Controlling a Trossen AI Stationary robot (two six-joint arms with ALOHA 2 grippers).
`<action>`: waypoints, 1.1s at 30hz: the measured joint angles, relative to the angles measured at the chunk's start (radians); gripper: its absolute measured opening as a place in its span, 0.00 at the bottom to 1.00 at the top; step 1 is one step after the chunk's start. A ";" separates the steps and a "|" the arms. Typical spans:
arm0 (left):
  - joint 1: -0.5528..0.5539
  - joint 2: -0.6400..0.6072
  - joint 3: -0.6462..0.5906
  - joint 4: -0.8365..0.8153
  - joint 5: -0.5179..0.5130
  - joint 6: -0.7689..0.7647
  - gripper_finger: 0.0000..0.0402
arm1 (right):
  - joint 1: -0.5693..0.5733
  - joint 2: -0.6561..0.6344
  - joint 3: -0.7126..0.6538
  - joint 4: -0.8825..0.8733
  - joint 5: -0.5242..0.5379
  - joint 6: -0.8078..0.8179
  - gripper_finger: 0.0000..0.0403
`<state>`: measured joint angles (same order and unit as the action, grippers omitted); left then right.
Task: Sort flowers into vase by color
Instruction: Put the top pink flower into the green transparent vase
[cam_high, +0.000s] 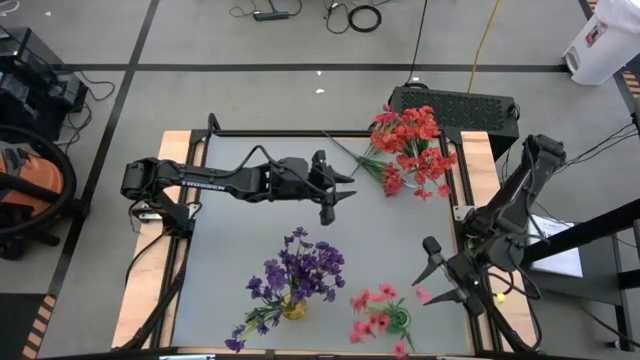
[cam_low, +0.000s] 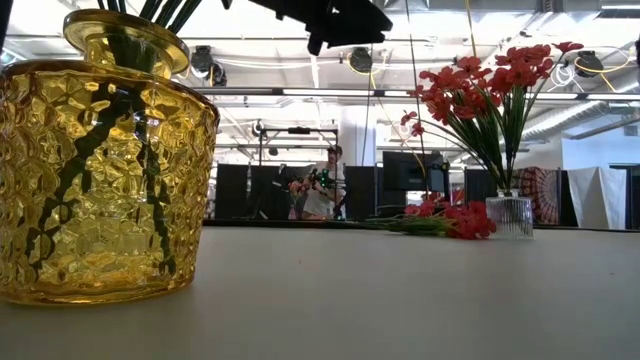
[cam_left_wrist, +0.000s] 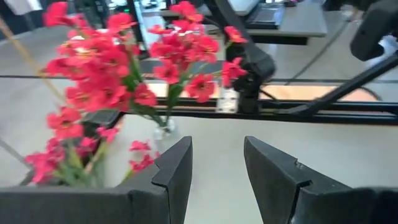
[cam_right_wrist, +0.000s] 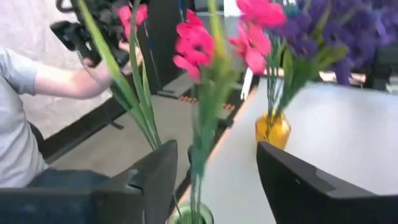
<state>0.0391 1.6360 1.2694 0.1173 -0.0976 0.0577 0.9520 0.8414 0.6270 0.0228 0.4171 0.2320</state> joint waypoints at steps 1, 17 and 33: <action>0.000 0.000 0.000 0.000 -0.018 0.000 0.38 | 0.000 -0.013 0.000 -0.031 0.000 0.017 0.53; 0.130 0.000 0.000 0.006 -0.128 -0.250 0.38 | 0.000 -0.071 0.000 -0.471 -0.001 0.265 0.53; 0.241 0.178 0.176 -0.085 -0.154 -0.365 0.38 | 0.000 -0.060 0.000 -0.531 -0.003 0.283 0.53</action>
<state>0.2804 1.8143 1.4458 0.0319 -0.2516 -0.3077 0.9519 0.7815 0.6270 -0.5083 0.4139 0.5151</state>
